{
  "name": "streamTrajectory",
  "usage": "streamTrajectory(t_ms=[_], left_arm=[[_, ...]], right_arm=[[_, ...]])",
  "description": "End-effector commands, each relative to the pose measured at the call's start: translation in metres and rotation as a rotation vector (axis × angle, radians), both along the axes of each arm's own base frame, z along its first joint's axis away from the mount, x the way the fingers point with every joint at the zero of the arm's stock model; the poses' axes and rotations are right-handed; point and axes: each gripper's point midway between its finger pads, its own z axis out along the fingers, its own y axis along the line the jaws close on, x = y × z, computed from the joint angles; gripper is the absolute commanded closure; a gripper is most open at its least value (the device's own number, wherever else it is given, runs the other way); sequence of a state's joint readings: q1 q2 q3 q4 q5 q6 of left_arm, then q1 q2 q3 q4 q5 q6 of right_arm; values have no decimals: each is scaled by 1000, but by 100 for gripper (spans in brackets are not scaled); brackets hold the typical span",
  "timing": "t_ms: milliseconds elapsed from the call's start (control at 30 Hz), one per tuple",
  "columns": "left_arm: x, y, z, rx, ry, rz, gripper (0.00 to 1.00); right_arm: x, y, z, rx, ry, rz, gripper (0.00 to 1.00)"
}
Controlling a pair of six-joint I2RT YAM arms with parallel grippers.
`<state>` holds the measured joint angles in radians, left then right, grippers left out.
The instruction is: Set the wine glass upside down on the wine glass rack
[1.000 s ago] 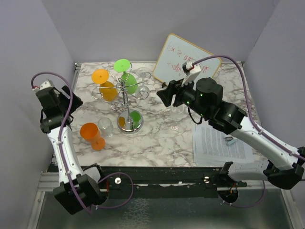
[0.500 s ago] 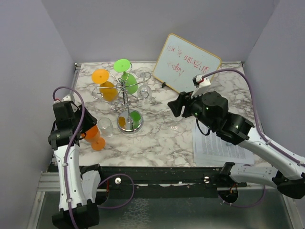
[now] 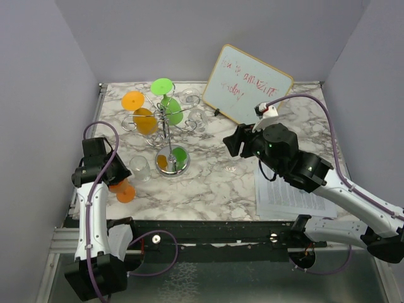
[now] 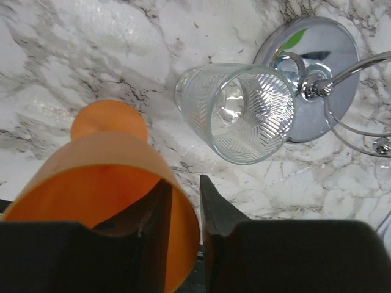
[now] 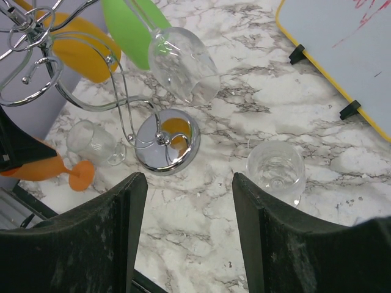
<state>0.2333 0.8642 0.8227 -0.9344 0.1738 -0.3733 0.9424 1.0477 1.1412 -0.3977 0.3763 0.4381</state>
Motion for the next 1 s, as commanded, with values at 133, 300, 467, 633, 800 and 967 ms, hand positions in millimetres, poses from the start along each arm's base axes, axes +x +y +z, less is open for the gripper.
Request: streamTrajectory(t_ms=[133, 300, 467, 633, 800, 967], left_arm=[[10, 28, 21, 142, -45, 64, 100], [19, 34, 49, 171, -119, 87, 100], [29, 63, 108, 305, -242, 207, 100], [34, 76, 184, 367, -413, 282, 100], [44, 51, 269, 275, -684, 216, 100], [37, 36, 352, 233, -902, 196, 100]], right_arm=[[-2, -9, 3, 31, 8, -40, 37], [-4, -7, 5, 41, 15, -33, 37], [-6, -8, 8, 60, 17, -31, 37], [-5, -8, 5, 65, 24, -38, 37], [-6, -2, 8, 86, 26, -19, 37], [-6, 2, 12, 105, 14, 0, 36]])
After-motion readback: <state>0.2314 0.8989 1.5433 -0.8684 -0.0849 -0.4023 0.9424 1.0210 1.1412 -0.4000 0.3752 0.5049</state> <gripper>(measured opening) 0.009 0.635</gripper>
